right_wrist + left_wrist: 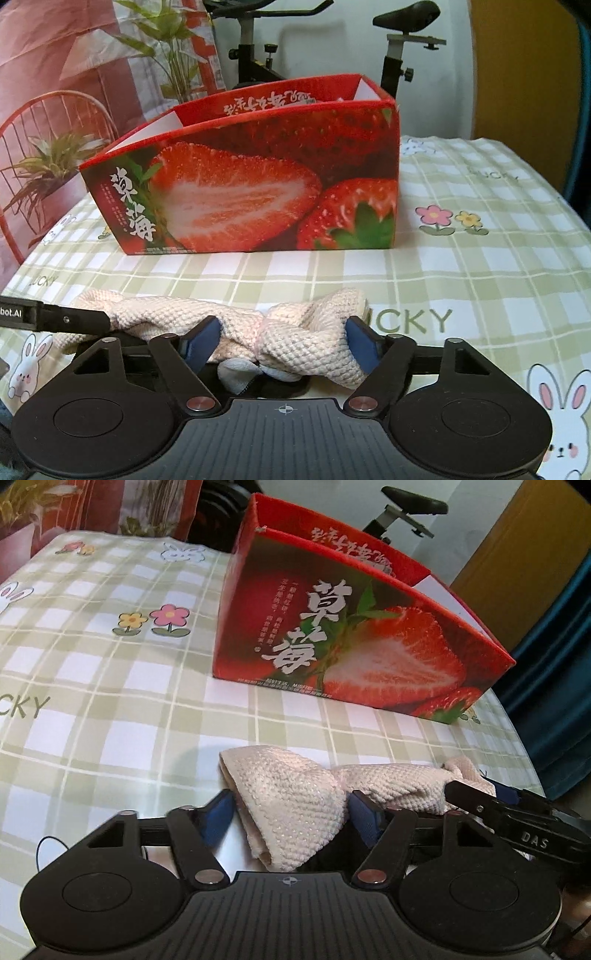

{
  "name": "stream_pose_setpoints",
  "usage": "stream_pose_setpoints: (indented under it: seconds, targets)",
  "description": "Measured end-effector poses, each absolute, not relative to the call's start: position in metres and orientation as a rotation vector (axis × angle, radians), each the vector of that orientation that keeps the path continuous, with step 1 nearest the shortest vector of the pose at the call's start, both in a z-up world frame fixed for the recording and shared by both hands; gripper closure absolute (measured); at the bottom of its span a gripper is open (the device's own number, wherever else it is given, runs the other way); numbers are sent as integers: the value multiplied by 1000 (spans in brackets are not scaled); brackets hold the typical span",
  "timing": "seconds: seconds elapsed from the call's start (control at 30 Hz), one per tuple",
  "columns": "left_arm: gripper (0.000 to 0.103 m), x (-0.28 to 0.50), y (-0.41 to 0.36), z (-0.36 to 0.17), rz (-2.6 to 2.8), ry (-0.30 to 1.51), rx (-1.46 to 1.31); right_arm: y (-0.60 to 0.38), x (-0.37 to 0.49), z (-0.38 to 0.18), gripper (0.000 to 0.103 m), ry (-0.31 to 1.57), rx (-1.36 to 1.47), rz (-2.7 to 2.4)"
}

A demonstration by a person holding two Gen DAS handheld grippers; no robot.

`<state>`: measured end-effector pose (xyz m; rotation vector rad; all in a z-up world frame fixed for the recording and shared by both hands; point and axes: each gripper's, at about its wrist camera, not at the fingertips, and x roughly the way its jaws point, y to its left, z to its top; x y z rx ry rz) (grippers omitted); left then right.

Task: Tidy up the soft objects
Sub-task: 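Lower both grippers onto the beige knit cloth and grip it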

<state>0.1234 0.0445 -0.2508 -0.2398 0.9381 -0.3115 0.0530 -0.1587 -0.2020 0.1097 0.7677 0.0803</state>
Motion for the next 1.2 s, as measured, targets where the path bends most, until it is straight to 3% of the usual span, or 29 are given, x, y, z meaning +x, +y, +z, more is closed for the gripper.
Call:
stream_pose_setpoints:
  seconds: [0.13, 0.27, 1.2]
  targets:
    - [57, 120, 47, -252, -313, 916, -247, -150, 59, -202, 43, 765, 77, 105]
    - [63, 115, 54, -253, -288, 899, -286, -141, 60, -199, 52, 747, 38, 134]
    - [65, 94, 59, -238, -282, 802, -267, -133, 34, -190, 63, 657, -3, 189]
